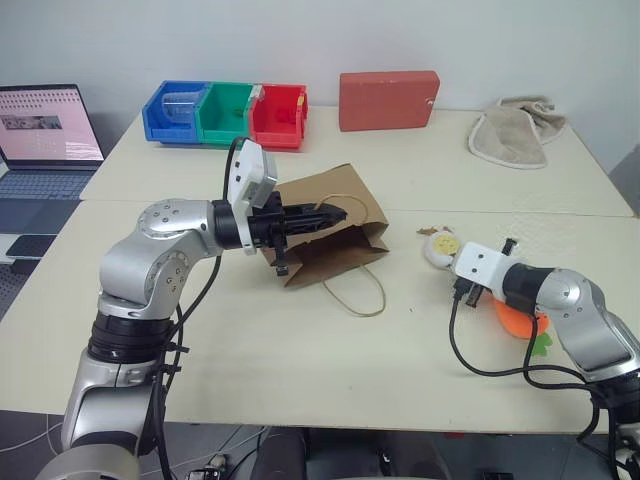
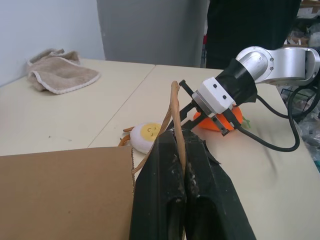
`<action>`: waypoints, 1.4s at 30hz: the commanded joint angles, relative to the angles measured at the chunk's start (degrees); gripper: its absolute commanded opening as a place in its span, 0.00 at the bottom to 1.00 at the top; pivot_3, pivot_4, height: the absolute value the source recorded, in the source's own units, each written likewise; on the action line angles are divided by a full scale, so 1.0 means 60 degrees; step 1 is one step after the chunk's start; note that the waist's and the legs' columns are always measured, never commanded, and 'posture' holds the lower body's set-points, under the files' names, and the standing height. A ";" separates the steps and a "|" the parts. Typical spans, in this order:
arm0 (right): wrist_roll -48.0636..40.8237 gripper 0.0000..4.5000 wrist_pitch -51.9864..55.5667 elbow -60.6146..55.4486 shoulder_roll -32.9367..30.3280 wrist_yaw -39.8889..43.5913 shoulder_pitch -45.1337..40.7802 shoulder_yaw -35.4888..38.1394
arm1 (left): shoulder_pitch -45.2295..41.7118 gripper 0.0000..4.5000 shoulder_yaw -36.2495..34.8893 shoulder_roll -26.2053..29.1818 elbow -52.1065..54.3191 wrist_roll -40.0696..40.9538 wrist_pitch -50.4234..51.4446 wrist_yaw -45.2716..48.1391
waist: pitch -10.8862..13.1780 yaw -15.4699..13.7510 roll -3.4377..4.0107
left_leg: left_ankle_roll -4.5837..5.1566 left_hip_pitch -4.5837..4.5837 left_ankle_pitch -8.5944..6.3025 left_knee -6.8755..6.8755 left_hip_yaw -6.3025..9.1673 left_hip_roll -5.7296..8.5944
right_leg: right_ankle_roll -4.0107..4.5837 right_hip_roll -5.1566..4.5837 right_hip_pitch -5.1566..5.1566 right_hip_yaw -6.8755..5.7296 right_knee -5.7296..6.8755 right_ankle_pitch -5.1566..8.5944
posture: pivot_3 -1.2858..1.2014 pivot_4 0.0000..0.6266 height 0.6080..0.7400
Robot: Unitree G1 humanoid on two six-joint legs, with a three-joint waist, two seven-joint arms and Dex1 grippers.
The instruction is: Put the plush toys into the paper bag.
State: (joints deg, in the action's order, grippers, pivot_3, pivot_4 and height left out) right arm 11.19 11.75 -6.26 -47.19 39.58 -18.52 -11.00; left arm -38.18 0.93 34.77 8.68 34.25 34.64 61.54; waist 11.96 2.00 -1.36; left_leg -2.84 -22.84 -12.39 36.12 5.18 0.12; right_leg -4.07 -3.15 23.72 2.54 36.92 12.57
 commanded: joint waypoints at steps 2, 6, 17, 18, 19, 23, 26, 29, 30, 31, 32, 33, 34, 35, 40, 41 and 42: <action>-0.0404 0.01 -0.0678 -0.0345 -0.0362 0.0762 -0.0285 0.0418 | -0.0107 0.00 -0.0146 0.0045 0.0043 0.0137 -0.0083 0.0173 | 0.0000 0.0001 0.0001 | 0.0000 0.0000 0.0000 0.0000 0.0000 0.0000 | 0.0000 0.0000 0.0000 0.0000 -0.0001 0.0000 | 0.52 0.24 1.00; -0.2600 0.01 -0.0649 -0.1975 -0.1243 0.3168 -0.0322 0.0991 | -0.0212 0.00 -0.0131 -0.0011 -0.0170 0.0122 -0.0051 0.0206 | 0.0001 -0.0003 0.0002 | 0.0000 -0.0003 0.0000 -0.0002 0.0004 0.0000 | 0.0000 0.0000 0.0001 -0.0002 -0.0002 0.0000 | 0.52 0.24 1.00; -0.2854 0.01 0.0369 -0.2932 0.0453 0.2871 -0.1478 -0.0527 | -0.0557 0.00 -0.0134 -0.0139 -0.0190 0.0356 0.0065 0.0405 | 0.0000 0.0000 0.0000 | -0.0001 0.0017 0.0001 0.0016 0.0017 -0.0004 | 0.0000 0.0002 -0.0028 -0.0014 0.0000 -0.0006 | 0.52 0.24 1.00; -0.2336 0.01 0.0312 -0.2510 0.0883 0.2364 -0.1753 -0.0795 | -0.0551 0.00 -0.0121 -0.0100 -0.0127 0.0378 0.0103 0.0430 | 0.0000 -0.0005 0.0000 | -0.0001 0.0016 0.0001 0.0016 0.0016 -0.0003 | 0.0000 0.0001 -0.0027 -0.0013 -0.0001 -0.0006 | 0.52 0.24 1.00; -0.1947 0.01 0.0236 -0.2175 0.1224 0.2065 -0.2005 -0.1045 | -0.0531 0.00 -0.0102 -0.0047 -0.0057 0.0374 0.0117 0.0459 | 0.0000 0.0012 0.0000 | -0.0001 0.0014 0.0001 0.0016 0.0016 -0.0002 | 0.0000 0.0001 -0.0026 -0.0013 -0.0002 -0.0006 | 0.52 0.24 1.00; -0.0791 0.01 0.0309 -0.1269 0.2335 0.1084 -0.2553 -0.1640 | -0.0468 0.00 -0.0148 0.0026 0.0148 0.0471 0.0259 0.0458 | 0.0000 0.0004 0.0000 | -0.0003 0.0004 0.0002 0.0005 0.0019 -0.0003 | 0.0007 0.0002 -0.0005 -0.0013 0.0006 -0.0005 | 0.52 0.24 1.00; -0.0034 0.01 0.0151 -0.0621 0.3102 0.0441 -0.2771 -0.2123 | -0.0449 0.00 -0.0146 -0.0012 0.0189 0.0476 0.0312 0.0408 | 0.0000 -0.0014 0.0000 | -0.0003 -0.0010 0.0001 -0.0001 0.0024 -0.0001 | 0.0024 0.0002 0.0009 -0.0018 0.0005 -0.0009 | 0.52 0.24 1.00; 0.0431 0.01 0.0368 -0.0219 0.3836 -0.0083 -0.2874 -0.2343 | -0.0443 0.00 -0.0138 -0.0048 0.0198 0.0466 0.0354 0.0385 | 0.0000 -0.0010 0.0000 | -0.0003 -0.0011 0.0002 -0.0001 0.0025 0.0000 | 0.0025 0.0002 0.0010 -0.0017 0.0007 -0.0010 | 0.52 0.24 1.00; 0.0570 0.01 0.0391 -0.0109 0.3955 -0.0153 -0.2883 -0.2373 | -0.0449 0.00 -0.0149 -0.0052 0.0191 0.0471 0.0368 0.0386 | 0.0000 -0.0007 0.0000 | -0.0003 -0.0010 0.0002 0.0000 0.0025 -0.0001 | 0.0022 0.0002 0.0010 -0.0017 0.0007 -0.0008 | 0.52 0.24 1.00; 0.0778 0.01 0.0277 0.0033 0.4009 -0.0287 -0.2909 -0.2415 | -0.0471 0.00 -0.0166 -0.0072 0.0156 0.0473 0.0375 0.0370 | 0.0000 -0.0014 0.0000 | -0.0004 -0.0010 0.0002 0.0000 0.0025 0.0000 | 0.0021 0.0002 0.0009 -0.0017 0.0008 -0.0008 | 0.52 0.24 1.00; 0.0853 0.01 0.0247 0.0155 0.4108 -0.0445 -0.2923 -0.2360 | -0.0504 0.00 -0.0173 -0.0090 0.0113 0.0467 0.0371 0.0364 | 0.0000 -0.0027 0.0000 | -0.0004 -0.0010 0.0002 0.0002 0.0027 0.0000 | 0.0020 0.0002 0.0008 -0.0018 0.0008 -0.0007 | 0.52 0.24 1.00; 0.0894 0.01 0.0222 0.0225 0.4178 -0.0540 -0.2928 -0.2304 | -0.0526 0.00 -0.0175 -0.0101 0.0086 0.0461 0.0365 0.0359 | 0.0000 -0.0030 0.0000 | -0.0005 -0.0010 0.0002 0.0003 0.0027 0.0002 | 0.0018 0.0001 0.0006 -0.0018 0.0008 -0.0006 | 0.52 0.24 1.00; 0.0871 0.01 0.0280 0.0258 0.4305 -0.0633 -0.2944 -0.2228 | -0.0539 0.00 -0.0172 -0.0110 0.0056 0.0448 0.0352 0.0355 | 0.0000 -0.0029 0.0000 | -0.0005 -0.0009 0.0003 0.0004 0.0027 0.0002 | 0.0018 0.0001 0.0004 -0.0018 0.0007 -0.0006 | 0.52 0.24 1.00; 0.0846 0.12 0.0333 0.0271 0.4399 -0.0680 -0.2952 -0.2172 | -0.0544 0.00 -0.0168 -0.0112 0.0042 0.0441 0.0343 0.0353 | 0.0000 -0.0022 0.0000 | -0.0005 -0.0009 0.0003 0.0005 0.0025 0.0002 | 0.0017 0.0001 0.0003 -0.0016 0.0006 -0.0007 | 0.52 0.24 1.00; 0.0830 0.50 0.0638 -0.0081 0.4513 -0.0686 -0.2808 -0.1968 | -0.0529 0.00 -0.0179 -0.0193 0.0022 0.0447 0.0330 0.0262 | 0.0000 -0.0009 0.0000 | -0.0005 -0.0006 0.0003 -0.0002 0.0029 -0.0002 | 0.0024 0.0004 0.0009 -0.0020 0.0011 -0.0009 | 0.52 0.24 1.00; 0.0819 0.57 0.0732 -0.0169 0.4537 -0.0677 -0.2769 -0.1931 | -0.0522 0.00 -0.0168 -0.0204 0.0017 0.0429 0.0311 0.0252 | 0.0000 -0.0009 0.0001 | -0.0005 -0.0008 0.0002 -0.0002 0.0029 -0.0001 | 0.0024 0.0004 0.0009 -0.0020 0.0011 -0.0010 | 0.52 0.24 1.00; 0.0838 0.65 0.0815 -0.0236 0.4543 -0.0660 -0.2737 -0.1919 | -0.0521 0.00 -0.0170 -0.0225 0.0010 0.0429 0.0313 0.0228 | 0.0000 -0.0008 0.0000 | -0.0005 -0.0008 0.0003 -0.0001 0.0028 -0.0001 | 0.0023 0.0004 0.0008 -0.0019 0.0010 -0.0009 | 0.52 0.24 1.00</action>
State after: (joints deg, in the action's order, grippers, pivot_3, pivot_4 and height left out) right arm 16.61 16.26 -4.71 -20.10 36.09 -34.80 -23.96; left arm -40.37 0.78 33.58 8.19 36.11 37.08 63.10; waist 11.96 1.95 -1.36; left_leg -2.86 -22.88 -12.38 36.11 5.34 0.12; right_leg -3.95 -3.13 23.77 2.43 36.98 12.53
